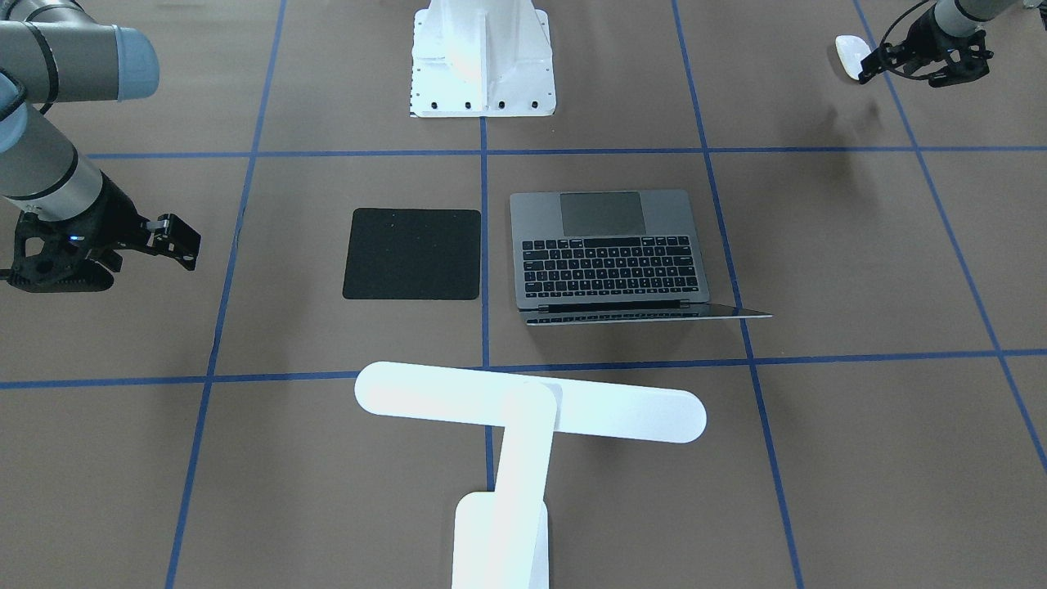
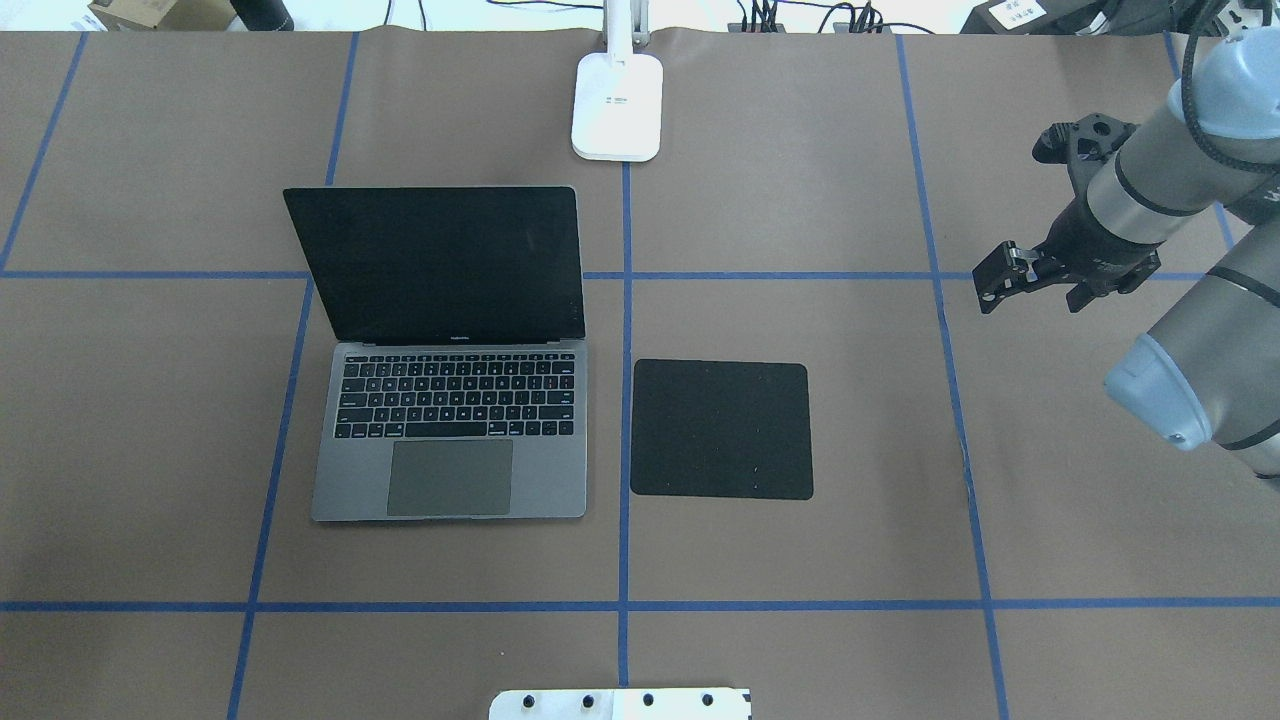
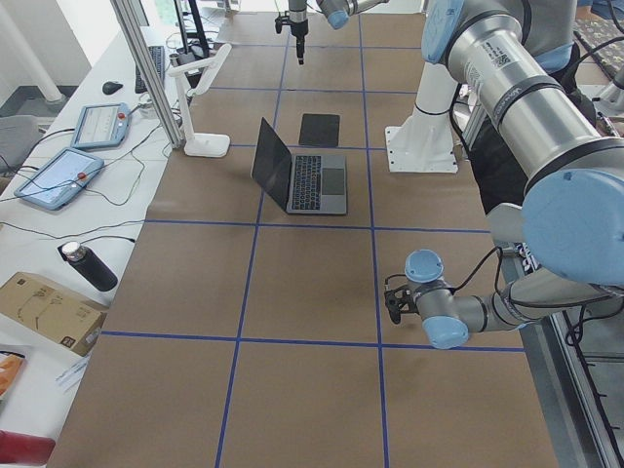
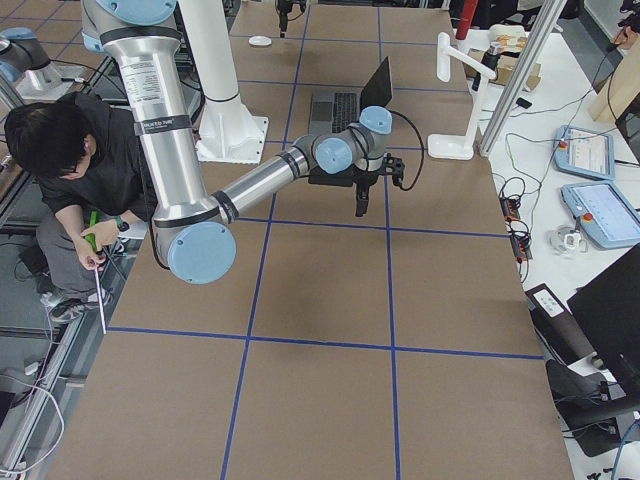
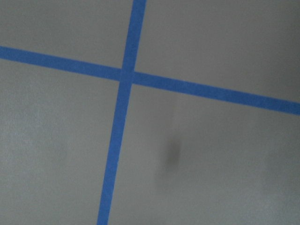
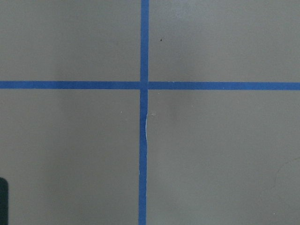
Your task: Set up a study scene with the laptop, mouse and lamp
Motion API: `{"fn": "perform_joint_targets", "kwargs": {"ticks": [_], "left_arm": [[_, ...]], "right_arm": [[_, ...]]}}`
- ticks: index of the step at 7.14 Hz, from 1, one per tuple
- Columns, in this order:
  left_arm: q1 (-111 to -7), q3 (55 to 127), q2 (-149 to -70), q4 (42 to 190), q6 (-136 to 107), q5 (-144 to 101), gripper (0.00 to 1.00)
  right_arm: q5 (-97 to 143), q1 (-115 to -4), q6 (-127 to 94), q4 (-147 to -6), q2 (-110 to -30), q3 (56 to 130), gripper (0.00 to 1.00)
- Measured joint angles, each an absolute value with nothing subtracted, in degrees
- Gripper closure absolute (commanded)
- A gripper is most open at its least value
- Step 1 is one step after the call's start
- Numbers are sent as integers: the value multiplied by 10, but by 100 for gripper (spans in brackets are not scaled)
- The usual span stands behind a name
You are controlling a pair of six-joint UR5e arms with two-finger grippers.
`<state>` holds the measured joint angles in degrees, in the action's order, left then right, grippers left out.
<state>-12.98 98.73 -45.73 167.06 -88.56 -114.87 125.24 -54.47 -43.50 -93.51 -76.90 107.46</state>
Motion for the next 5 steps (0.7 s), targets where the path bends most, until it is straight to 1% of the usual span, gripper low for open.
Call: {"fn": "perform_joint_targets", "kwargs": {"ticks": [3, 5], "left_arm": [[-54, 987, -457, 1692, -915, -1149, 0], [-21, 987, -457, 1700, -930, -1149, 0]], "right_arm": [[1247, -544, -435, -935, -769, 1075, 0], [1246, -543, -435, -935, -770, 1075, 0]]}}
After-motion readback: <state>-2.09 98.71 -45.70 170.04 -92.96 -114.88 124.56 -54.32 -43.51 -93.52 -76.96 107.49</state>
